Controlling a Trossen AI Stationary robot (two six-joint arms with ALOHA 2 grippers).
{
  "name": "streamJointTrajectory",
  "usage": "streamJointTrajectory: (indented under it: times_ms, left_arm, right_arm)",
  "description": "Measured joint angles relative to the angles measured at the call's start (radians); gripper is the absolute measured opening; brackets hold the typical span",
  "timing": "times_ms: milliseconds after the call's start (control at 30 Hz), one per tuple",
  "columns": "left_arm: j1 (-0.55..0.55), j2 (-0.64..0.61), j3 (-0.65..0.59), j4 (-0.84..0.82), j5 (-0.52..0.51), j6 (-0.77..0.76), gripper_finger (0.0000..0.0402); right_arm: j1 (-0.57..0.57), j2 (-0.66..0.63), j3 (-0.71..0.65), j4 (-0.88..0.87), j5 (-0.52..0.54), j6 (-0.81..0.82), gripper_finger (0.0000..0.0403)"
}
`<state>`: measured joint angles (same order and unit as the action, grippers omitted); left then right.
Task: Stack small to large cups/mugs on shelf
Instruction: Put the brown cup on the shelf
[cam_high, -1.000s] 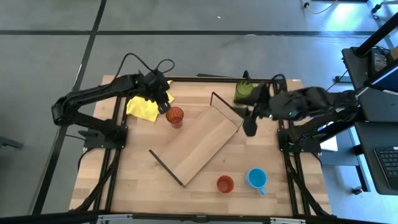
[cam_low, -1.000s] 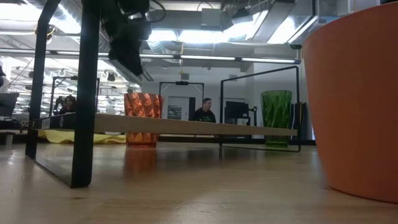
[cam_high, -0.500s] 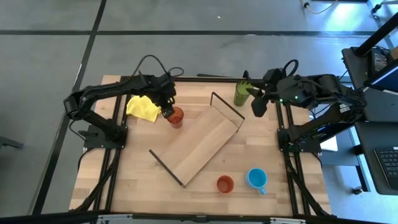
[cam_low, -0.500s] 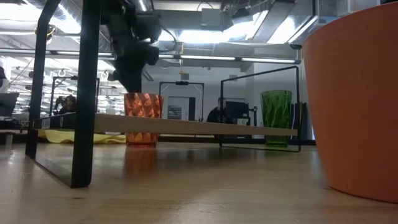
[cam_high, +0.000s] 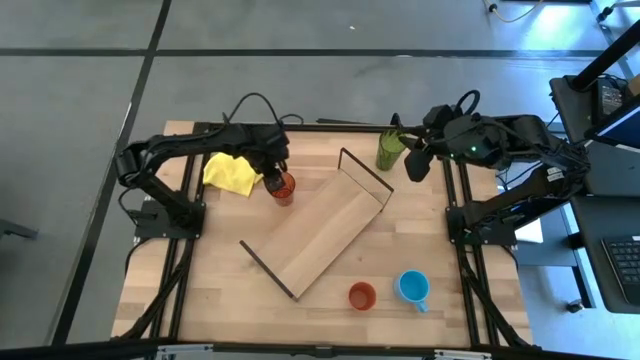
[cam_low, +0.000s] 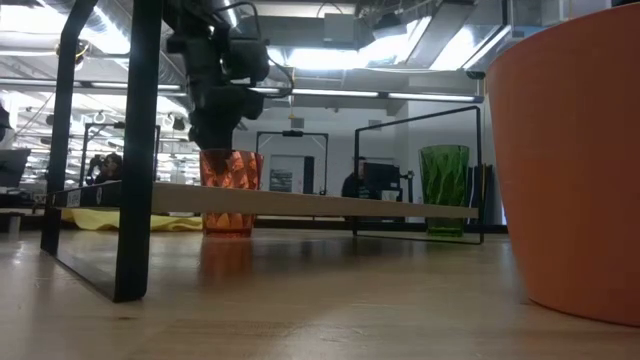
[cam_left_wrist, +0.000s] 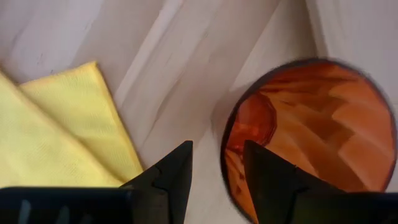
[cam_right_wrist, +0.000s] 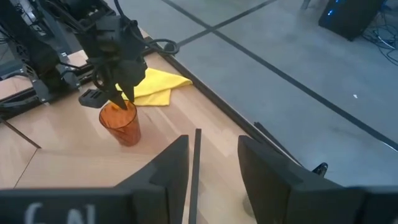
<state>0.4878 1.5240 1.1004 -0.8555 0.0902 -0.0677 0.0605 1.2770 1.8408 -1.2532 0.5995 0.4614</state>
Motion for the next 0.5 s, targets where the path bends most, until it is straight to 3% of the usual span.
streamJointTrajectory:
  times_ms: [500]
  left_arm:
    - [0.000,0.011,0.000,0.037,0.009,0.025,0.0137]
  right_arm:
    - [-0.050,0.000,0.000,-0.002,-0.078,0.053,0.0140]
